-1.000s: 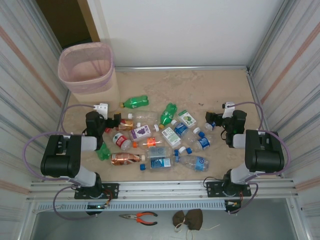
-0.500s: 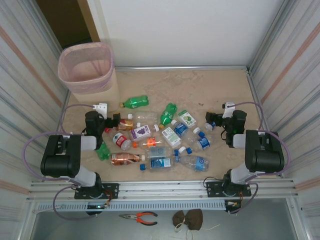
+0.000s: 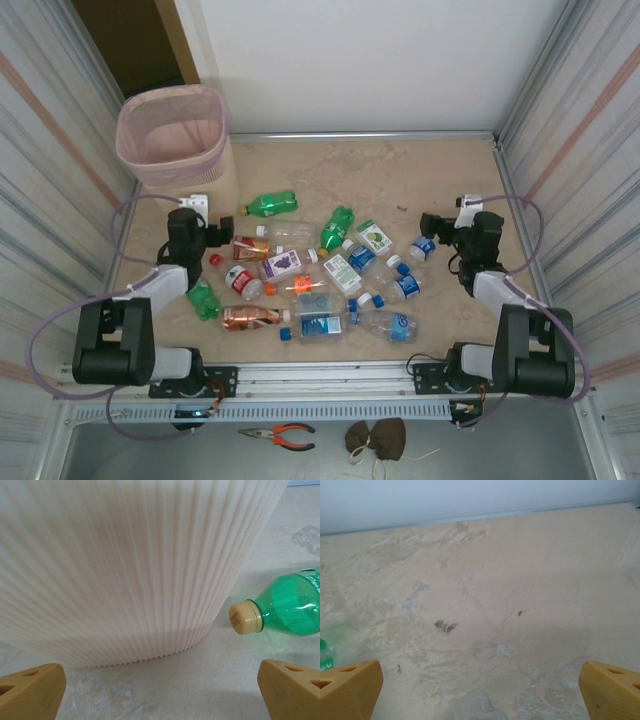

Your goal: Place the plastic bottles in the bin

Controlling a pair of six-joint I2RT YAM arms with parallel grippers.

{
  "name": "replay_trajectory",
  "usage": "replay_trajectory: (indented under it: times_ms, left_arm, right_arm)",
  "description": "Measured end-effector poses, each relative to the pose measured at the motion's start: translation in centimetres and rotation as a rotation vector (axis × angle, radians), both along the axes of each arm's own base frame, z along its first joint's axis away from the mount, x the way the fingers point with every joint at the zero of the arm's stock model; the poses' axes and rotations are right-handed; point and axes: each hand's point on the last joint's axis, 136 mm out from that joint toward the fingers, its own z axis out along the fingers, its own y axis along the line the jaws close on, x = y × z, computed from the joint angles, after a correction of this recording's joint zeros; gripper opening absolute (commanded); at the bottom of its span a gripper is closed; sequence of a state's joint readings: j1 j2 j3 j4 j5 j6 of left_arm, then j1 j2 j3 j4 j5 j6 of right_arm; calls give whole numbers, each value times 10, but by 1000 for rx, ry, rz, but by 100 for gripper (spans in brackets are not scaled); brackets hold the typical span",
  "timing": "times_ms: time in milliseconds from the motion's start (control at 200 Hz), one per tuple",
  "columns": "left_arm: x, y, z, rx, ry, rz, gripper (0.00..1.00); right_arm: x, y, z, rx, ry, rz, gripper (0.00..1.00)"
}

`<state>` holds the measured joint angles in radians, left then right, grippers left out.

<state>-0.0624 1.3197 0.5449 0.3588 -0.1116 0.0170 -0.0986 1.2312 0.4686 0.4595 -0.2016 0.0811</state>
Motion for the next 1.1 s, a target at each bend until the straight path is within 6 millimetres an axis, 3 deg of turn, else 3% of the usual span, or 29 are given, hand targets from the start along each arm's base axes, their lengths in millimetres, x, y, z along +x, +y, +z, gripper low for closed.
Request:
replay_trajectory:
  times_ms: [190, 356, 566, 792, 967, 1102]
  left_arm:
    - [-10, 3, 22, -52, 77, 90, 99]
    - [-33, 6, 30, -132, 180, 163, 99]
    - [-82, 12, 17, -204, 357, 246, 99]
    - [-127, 42, 16, -351, 410, 406, 99]
    - [-140, 31, 4, -446, 476, 432, 99]
    - [-155, 22, -24, -523, 547, 470, 99]
  right_arm:
    - [-4, -1, 30, 69, 51, -35, 100]
    - [-16, 5, 24, 123, 161, -44, 99]
    - [-37, 29, 0, 152, 302, 9, 96]
    - [-46, 47, -7, 153, 348, 67, 96]
    - [-47, 48, -6, 153, 347, 68, 96]
    - [-48, 48, 2, 153, 321, 71, 97]
